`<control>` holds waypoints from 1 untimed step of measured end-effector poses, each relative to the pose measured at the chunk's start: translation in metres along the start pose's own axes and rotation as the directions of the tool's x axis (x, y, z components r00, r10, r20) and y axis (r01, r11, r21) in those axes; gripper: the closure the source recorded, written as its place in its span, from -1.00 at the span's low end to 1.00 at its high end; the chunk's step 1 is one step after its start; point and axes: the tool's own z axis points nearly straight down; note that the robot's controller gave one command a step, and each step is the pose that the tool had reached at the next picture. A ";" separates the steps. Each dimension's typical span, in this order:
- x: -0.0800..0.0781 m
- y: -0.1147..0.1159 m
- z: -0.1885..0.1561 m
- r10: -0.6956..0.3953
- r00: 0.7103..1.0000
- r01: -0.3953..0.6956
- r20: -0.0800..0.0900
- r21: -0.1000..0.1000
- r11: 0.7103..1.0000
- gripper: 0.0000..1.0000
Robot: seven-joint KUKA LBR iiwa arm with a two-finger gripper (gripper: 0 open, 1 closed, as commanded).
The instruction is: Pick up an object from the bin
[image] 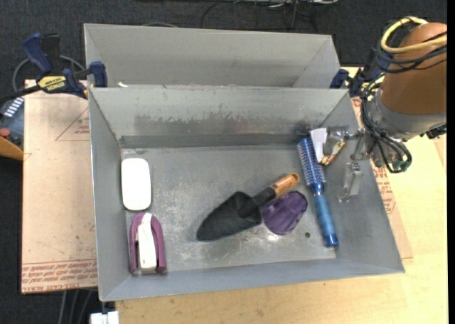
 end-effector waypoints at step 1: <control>-0.001 0.001 -0.005 -0.005 1.000 0.005 0.007 0.001 1.000 -1.00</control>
Offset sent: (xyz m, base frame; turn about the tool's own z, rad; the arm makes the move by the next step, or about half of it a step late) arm 0.0325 0.0808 -0.1386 -0.2794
